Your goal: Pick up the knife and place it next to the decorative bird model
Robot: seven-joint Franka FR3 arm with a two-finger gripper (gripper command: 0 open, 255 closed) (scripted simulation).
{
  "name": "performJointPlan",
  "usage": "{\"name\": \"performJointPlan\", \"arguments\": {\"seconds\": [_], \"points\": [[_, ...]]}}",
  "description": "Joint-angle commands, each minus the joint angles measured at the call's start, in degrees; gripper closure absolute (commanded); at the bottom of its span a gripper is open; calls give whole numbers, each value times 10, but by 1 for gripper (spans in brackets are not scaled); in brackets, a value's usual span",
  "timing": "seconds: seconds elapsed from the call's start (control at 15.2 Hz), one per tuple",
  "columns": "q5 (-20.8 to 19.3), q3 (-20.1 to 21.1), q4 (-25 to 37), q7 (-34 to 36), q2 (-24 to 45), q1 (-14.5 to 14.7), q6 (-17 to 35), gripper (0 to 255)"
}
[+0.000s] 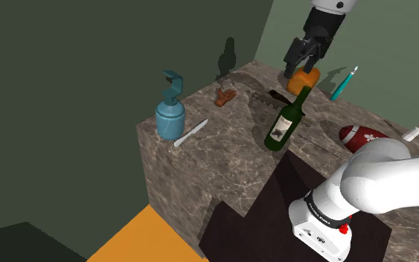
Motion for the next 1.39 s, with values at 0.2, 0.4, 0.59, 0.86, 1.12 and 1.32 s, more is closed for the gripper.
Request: {"name": "performJointPlan", "arguments": {"seconds": [0.2,0.4,0.59,0.86,1.12,1.32], "points": [[24,34,-1,78,47,-8,26,0],[45,66,6,155,102,-16,53,0],[61,93,20,229,163,-24,80,0],[76,122,50,325,251,-33,113,0],[84,140,90,418,345,-39,143,0],[86,147,126,483,417,-41,162,0]]}}
